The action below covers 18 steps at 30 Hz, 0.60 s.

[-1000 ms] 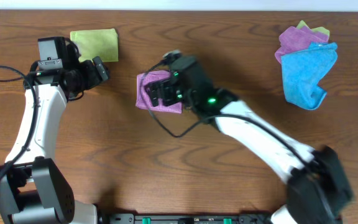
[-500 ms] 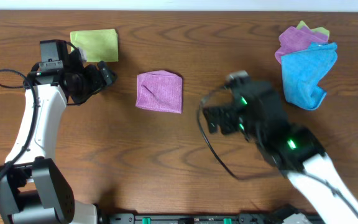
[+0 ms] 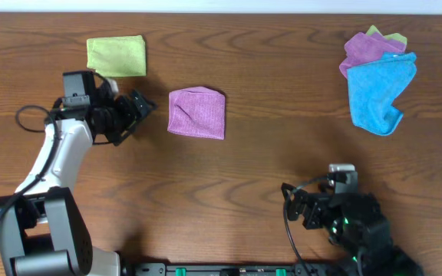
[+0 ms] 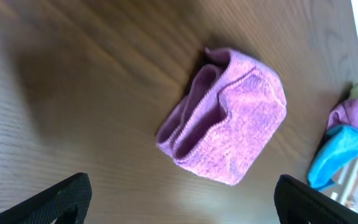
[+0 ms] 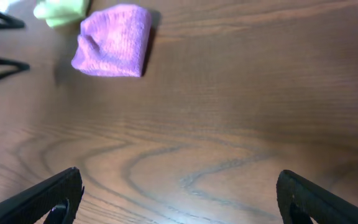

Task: Fold the cloth
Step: 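Open the right gripper and retract it to the near right, then reach the left gripper to the folded purple cloth and grasp its edge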

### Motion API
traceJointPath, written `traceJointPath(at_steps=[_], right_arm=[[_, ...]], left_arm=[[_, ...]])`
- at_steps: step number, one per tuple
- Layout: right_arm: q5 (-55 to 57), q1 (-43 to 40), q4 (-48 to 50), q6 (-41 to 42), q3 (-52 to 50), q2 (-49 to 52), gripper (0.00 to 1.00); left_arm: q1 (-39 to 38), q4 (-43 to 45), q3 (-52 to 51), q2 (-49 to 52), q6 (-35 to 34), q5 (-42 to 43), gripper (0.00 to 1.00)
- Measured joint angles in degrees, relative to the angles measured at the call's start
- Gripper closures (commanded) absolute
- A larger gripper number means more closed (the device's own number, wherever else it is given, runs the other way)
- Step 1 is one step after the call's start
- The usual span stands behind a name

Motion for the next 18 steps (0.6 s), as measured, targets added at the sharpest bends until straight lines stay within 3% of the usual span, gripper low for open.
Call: traceJointPath(at_steps=[9, 18], right_arm=[[1.01, 0.0, 0.04, 1.75, -0.55, -3.67, 0.01], [1.07, 0.0, 0.0, 1.75, -0.55, -3.67, 0.01]], left_arm=[[-5.4, 13.57, -5.88, 0.02, -9.35, 1.29, 0.05], [-8.15, 17.18, -7.43, 2.71, -16.68, 1.36, 0.05]])
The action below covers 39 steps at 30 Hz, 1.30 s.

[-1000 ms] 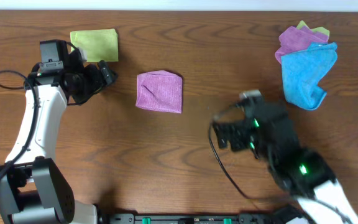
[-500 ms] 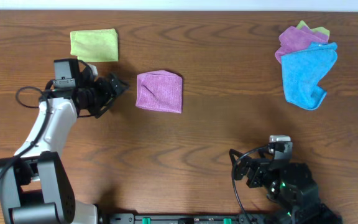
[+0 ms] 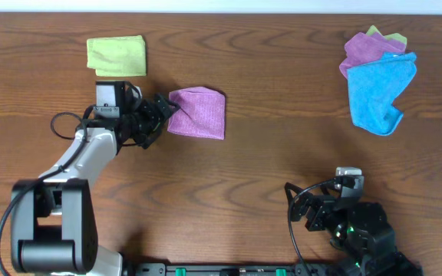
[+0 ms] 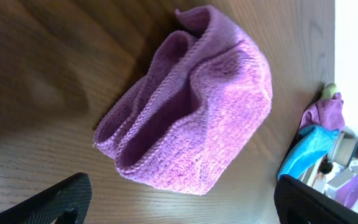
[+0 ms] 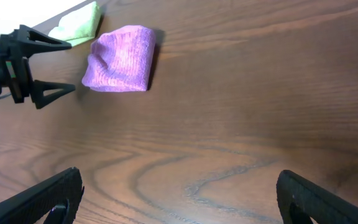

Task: Fold the cloth
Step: 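Reach the left gripper to the folded purple cloth and grasp its edge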

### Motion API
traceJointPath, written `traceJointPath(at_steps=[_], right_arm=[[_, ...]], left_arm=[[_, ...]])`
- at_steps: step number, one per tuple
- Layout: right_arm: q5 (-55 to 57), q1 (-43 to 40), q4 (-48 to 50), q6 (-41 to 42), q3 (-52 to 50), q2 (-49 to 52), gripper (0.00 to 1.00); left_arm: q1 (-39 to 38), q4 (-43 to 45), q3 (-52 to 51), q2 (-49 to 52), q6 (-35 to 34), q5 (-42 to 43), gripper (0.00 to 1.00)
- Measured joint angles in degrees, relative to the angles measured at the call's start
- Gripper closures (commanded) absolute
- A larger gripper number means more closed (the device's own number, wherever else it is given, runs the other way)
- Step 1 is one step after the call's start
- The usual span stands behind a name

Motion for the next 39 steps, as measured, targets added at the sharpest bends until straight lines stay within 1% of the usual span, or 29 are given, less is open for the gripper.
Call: traceJointPath(at_steps=[6, 10, 19, 28, 39], right_arm=[[0.0, 0.0, 0.02, 0.0, 0.0, 0.0, 0.01], [0.0, 0.0, 0.02, 0.0, 0.0, 0.0, 0.01], [0.0, 0.0, 0.02, 0.0, 0.0, 0.0, 0.01], [0.0, 0.0, 0.0, 0.0, 0.0, 0.0, 0.01], [0.0, 0.0, 0.0, 0.0, 0.0, 0.0, 0.01]], left_arm=[[-0.11, 0.22, 0.0, 2.49, -4.17, 0.0, 0.05], [-0.22, 0.61, -0.02, 3.48, -5.49, -0.02, 0.05], [-0.31, 4.13, 0.0, 7.02, -7.19, 0.55, 0.05], [-0.5, 6.93, 0.0, 7.85, -7.61, 1.57, 0.05], [-3.87, 10.14, 0.0, 8.04, -8.55, -2.19, 0.04]])
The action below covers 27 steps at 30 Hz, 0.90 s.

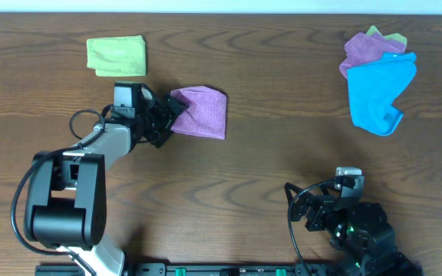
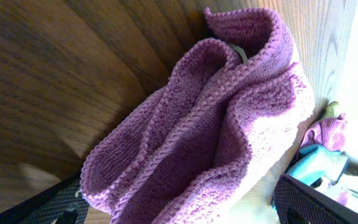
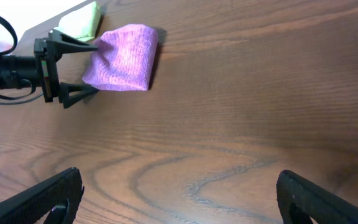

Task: Fold the cloth
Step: 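Reach the left gripper to the folded purple cloth and grasp its edge, then lift the purple cloth with the left gripper and carry it onto the yellow-green cloth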

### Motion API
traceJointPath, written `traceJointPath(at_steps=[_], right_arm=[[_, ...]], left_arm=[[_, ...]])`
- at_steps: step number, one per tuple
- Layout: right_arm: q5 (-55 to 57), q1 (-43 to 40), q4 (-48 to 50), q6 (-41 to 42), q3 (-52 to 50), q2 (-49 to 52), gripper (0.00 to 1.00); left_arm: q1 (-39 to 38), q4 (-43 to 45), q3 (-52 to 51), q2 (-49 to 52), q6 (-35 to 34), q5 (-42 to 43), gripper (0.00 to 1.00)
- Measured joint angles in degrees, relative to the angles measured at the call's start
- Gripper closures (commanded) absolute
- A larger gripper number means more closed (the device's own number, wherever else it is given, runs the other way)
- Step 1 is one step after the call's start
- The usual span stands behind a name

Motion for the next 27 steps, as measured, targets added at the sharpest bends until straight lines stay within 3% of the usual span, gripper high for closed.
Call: traceJointPath(at_steps=[3, 4, 10, 13, 16, 18, 24, 27], right_arm=[[0.0, 0.0, 0.0, 0.0, 0.0, 0.0, 0.01], [0.0, 0.0, 0.0, 0.02, 0.0, 0.0, 0.01], [0.0, 0.0, 0.02, 0.0, 0.0, 0.0, 0.01], [0.0, 0.0, 0.02, 0.02, 0.0, 0.0, 0.01], [0.02, 0.0, 0.0, 0.02, 0.0, 0.0, 0.01], [0.02, 0.0, 0.02, 0.02, 0.0, 0.0, 0.01], [0.04, 0.0, 0.0, 0.02, -0.02, 0.0, 0.01], [0.07, 0.0, 0.02, 0.02, -0.02, 0.0, 0.01]], left_arm=[[-0.48, 0.44, 0.0, 0.0, -0.57, -0.98, 0.0], [-0.55, 0.63, 0.02, 0.0, -0.59, -1.18, 0.06], [-1.7, 3.54, 0.2, 1.73, -0.7, -2.01, 0.22], [-2.73, 6.6, 1.09, 4.37, -0.44, -1.07, 0.48], [-3.3, 8.55, 1.51, 6.64, -0.59, -0.28, 0.81], [-3.39, 9.75, 1.27, 7.91, -0.37, 0.94, 0.94], [-3.41, 18.8, 0.46, 9.86, 0.09, 5.44, 0.94], [-3.41, 19.1, 1.49, 9.57, -0.17, 7.48, 0.94]])
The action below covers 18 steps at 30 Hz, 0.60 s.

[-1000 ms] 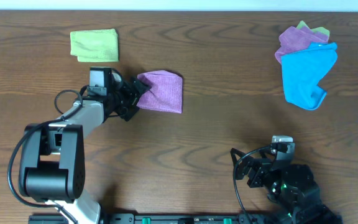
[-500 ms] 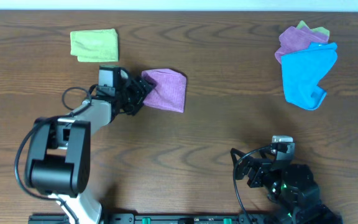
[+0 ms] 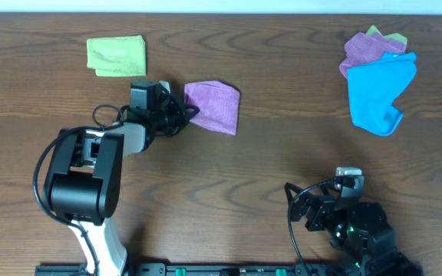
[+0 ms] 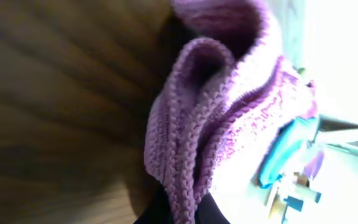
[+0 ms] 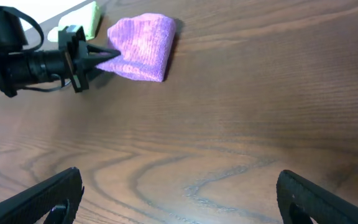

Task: Fold the cloth
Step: 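Lift the purple cloth with the left gripper and carry it onto the yellow-green cloth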

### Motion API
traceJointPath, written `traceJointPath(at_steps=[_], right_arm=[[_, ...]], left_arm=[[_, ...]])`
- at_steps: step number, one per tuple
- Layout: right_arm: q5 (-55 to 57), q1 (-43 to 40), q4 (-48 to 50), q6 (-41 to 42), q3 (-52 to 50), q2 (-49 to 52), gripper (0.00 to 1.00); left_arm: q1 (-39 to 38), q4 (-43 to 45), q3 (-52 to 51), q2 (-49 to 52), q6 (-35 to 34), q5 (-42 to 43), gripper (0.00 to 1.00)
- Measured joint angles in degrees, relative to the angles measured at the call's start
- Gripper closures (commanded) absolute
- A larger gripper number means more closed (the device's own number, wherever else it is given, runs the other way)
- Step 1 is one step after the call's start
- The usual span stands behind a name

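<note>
A folded purple cloth (image 3: 215,106) lies left of the table's middle, also seen in the right wrist view (image 5: 143,46). My left gripper (image 3: 184,116) reaches in from the left, shut on the cloth's left edge. In the left wrist view the bunched purple edge (image 4: 194,134) runs down between the dark fingers, pinched at the gripper (image 4: 180,211). My right gripper (image 3: 296,205) rests low at the front right, far from the cloth. It stands open (image 5: 179,199) over bare wood with nothing between its fingers.
A folded green cloth (image 3: 116,56) lies at the back left, just behind the left arm. At the back right sits a pile of cloths: a blue one (image 3: 378,92) over a purple one (image 3: 367,50) and a green one.
The left gripper, then open around the cloth's left edge, has shut on it. Gripper and cloth now sit a little further right. The right arm is unchanged.
The left gripper stood open to the left of the purple cloth. It was then close to the cloth's left edge, then with its fingers around that edge. Now it is shut on the edge and the cloth has shifted right.
</note>
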Motion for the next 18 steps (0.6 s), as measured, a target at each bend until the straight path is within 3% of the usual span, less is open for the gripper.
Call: traceJointPath(at_steps=[6, 11, 18], right_arm=[[0.09, 0.0, -0.02, 0.02, 0.0, 0.0, 0.01], [0.09, 0.0, -0.02, 0.02, 0.0, 0.0, 0.01], [0.11, 0.0, -0.02, 0.07, 0.0, 0.0, 0.01]], left_arm=[[0.61, -4.59, 12.41, -1.05, -0.22, 3.23, 0.94], [3.63, -17.57, 26.4, -2.21, 1.36, 2.16, 0.94], [9.73, -21.18, 36.48, -1.55, 3.52, -0.83, 0.94]])
